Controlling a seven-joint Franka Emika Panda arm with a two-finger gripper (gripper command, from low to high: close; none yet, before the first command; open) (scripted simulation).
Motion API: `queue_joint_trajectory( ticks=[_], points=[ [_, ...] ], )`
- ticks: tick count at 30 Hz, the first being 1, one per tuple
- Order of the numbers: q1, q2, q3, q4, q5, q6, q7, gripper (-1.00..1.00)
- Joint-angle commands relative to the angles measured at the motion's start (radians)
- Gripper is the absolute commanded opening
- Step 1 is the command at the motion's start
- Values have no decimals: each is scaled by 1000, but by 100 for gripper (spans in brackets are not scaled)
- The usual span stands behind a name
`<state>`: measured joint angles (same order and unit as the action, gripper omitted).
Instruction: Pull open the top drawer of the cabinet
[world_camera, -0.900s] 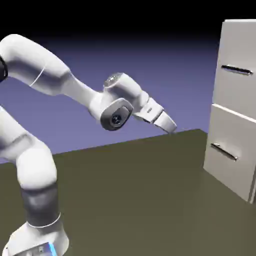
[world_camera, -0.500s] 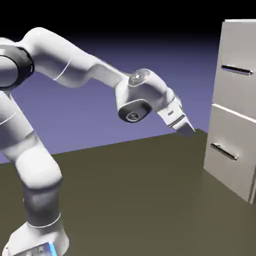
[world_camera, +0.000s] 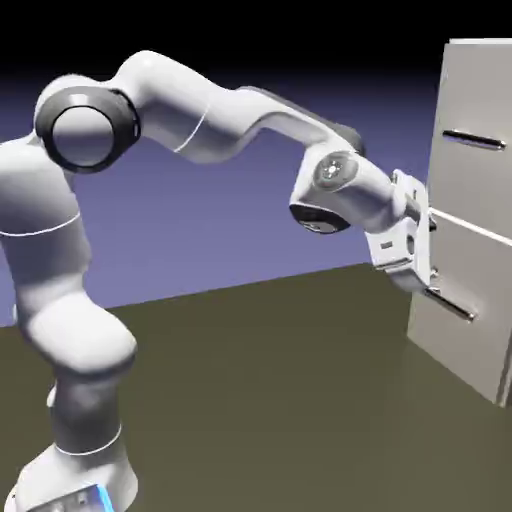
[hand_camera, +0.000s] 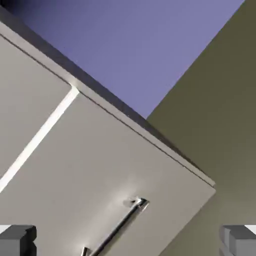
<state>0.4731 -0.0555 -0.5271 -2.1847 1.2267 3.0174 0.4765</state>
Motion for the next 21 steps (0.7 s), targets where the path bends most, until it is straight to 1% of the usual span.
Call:
queue_joint_trajectory(
  ticks=[1, 21],
  points=[
    [16, 18, -19, 22, 44, -1, -9, 0],
    [343, 383, -392, 466, 913, -15, -197, 0]
  ],
)
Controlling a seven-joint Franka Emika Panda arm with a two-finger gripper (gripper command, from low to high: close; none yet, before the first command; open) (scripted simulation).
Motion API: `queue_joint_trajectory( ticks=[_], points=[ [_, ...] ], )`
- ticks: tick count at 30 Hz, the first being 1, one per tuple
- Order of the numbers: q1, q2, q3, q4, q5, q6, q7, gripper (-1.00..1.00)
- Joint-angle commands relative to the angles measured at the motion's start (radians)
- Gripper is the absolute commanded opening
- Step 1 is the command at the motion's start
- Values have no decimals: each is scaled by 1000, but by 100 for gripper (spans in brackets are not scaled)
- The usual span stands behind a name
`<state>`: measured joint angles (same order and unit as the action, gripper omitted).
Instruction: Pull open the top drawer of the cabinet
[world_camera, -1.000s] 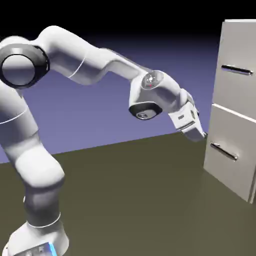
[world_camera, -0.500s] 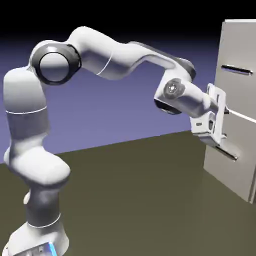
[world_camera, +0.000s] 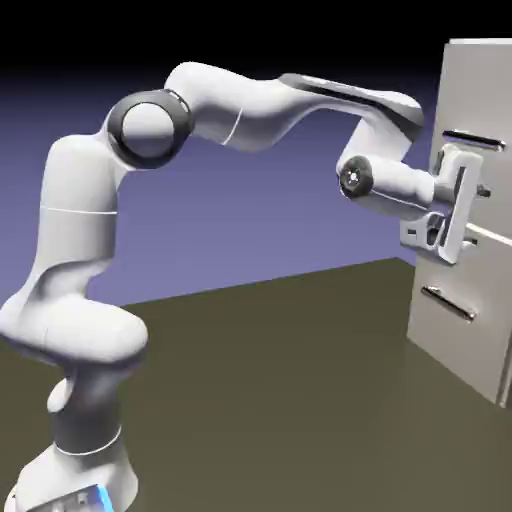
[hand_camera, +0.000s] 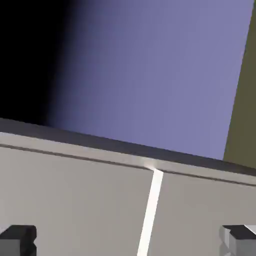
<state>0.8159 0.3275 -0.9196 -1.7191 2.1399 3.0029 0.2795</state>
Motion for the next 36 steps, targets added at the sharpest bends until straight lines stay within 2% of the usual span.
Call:
queue_joint_trajectory(
  ticks=[1, 13, 15, 23, 24, 36],
  points=[
    [16, 18, -19, 22, 44, -1, -9, 0],
    [212, 237, -243, 288, 565, -9, -122, 0],
    [217, 242, -248, 294, 577, -9, -124, 0],
    [-37, 380, -48, 564, 379, 57, 121, 0],
    [-37, 380, -48, 564, 379, 57, 121, -100],
    [350, 222, -371, 193, 598, -39, -139, -100]
  ],
)
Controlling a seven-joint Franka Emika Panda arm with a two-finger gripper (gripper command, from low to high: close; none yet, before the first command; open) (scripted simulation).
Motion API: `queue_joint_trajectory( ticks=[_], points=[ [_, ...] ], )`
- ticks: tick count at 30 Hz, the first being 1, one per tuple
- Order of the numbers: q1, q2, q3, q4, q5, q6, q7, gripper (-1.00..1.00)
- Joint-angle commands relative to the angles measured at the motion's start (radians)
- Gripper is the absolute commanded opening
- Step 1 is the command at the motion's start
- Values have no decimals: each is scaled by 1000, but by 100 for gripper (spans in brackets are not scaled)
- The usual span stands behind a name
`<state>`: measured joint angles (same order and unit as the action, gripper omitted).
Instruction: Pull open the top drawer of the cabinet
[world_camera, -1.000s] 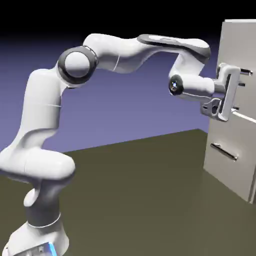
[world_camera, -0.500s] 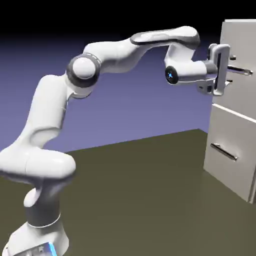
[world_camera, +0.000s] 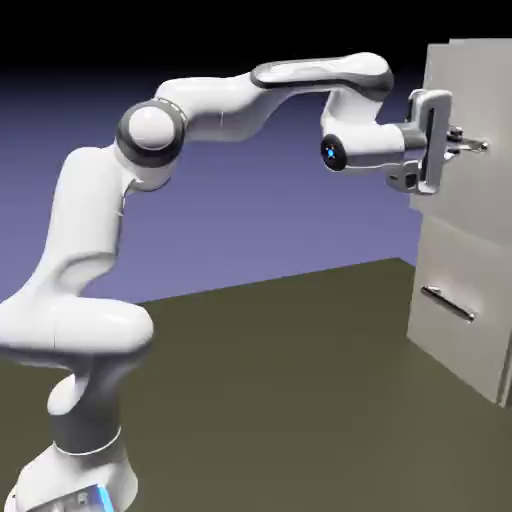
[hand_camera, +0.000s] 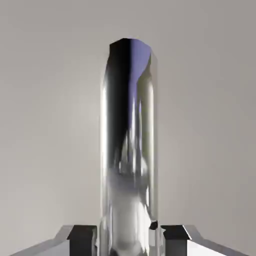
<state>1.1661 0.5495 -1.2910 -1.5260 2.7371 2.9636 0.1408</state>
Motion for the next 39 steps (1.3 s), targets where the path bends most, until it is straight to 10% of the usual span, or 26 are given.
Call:
queue_joint_trajectory(
  ticks=[1, 21, 39],
  points=[
    [36, -11, -30, -27, 12, -5, -18, -100],
    [736, -96, -638, -408, 143, -49, -248, -100],
    [986, 302, -918, -740, -99, -167, 248, -100]
  ],
)
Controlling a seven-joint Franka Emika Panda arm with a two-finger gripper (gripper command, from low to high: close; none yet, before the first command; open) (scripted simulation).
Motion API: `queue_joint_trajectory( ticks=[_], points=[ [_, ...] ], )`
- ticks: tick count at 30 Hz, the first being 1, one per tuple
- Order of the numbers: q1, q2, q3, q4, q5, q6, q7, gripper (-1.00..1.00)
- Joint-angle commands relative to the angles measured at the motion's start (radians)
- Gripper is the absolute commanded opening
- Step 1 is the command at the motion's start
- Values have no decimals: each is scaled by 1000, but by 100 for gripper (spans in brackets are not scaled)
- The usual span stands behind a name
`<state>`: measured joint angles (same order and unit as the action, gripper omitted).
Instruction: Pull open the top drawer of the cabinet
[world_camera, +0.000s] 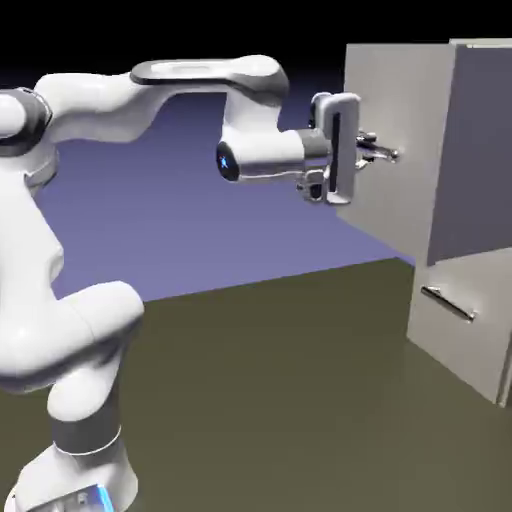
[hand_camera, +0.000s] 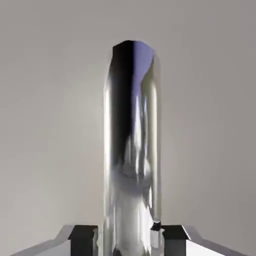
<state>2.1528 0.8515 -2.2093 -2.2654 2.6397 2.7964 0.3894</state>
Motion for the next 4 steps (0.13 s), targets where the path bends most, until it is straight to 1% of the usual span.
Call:
queue_joint_trajectory(
  ticks=[1, 4],
  points=[
    [-10, 36, -7, -9, -7, -17, 38, -100],
    [-65, 145, -13, -21, -22, -77, 159, -100]
  ],
)
